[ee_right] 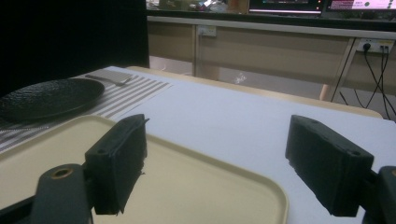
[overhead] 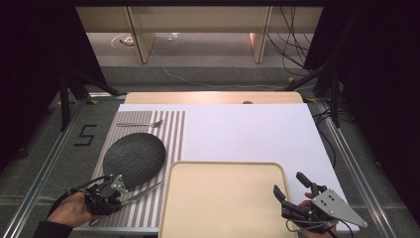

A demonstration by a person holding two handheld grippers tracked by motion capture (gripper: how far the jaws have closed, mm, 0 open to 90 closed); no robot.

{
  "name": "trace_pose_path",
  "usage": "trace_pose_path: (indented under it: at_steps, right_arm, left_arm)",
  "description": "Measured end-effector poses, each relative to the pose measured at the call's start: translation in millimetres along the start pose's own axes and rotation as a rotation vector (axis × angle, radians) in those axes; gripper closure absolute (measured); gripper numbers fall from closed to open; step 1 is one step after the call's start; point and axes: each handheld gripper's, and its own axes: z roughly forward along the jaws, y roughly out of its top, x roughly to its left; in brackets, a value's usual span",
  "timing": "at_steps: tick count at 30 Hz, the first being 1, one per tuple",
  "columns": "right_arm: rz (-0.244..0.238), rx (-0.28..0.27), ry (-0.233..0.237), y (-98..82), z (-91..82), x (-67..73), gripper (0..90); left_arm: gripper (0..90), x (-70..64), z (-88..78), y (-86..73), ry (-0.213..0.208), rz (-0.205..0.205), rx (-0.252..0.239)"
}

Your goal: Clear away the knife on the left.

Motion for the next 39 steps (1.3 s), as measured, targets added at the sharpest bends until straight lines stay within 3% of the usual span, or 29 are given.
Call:
trace_pose_path:
  at_steps: [7, 14, 17, 19, 22, 25, 29, 39]
  right_arm:
    - [0.002, 0.002, -0.002, -0.1, 0.1, -0.2, 21.6]
    - [0.002, -0.001, -0.005, 0.0, 0.0, -0.8, 21.6]
    - [0.001, -0.003, -0.004, 0.1, -0.2, -0.5, 21.6]
    - [0.002, -0.003, -0.004, 0.1, -0.3, -0.6, 21.6]
    - [0.001, -0.002, -0.005, 0.3, -0.4, -1.0, 21.6]
    - [0.001, -0.003, -0.004, 0.3, -0.5, -0.7, 21.6]
    - [-0.001, -0.005, -0.002, 0.3, -0.8, -0.1, 21.6]
    - [-0.002, -0.005, 0.0, 0.3, -0.6, 0.1, 21.6]
  left_arm:
    - [80.2, -2.1, -10.4, 1.5, -0.013, -0.014, -0.038]
    - [80.3, -4.6, -19.3, 3.4, -0.03, -0.048, -0.118]
    - [80.3, -2.3, -24.0, 5.2, -0.036, -0.11, -0.173]
    - [80.3, -2.2, -25.9, 5.8, -0.039, -0.124, -0.19]
    - [80.3, -3.1, -30.7, 9.1, -0.063, -0.169, -0.254]
    - [80.3, -5.9, -32.2, 12.9, -0.043, -0.167, -0.293]
    - [80.3, -6.7, -33.1, 15.9, -0.065, -0.201, -0.351]
    - [80.3, -15.8, -36.0, 29.4, -0.083, -0.212, -0.417]
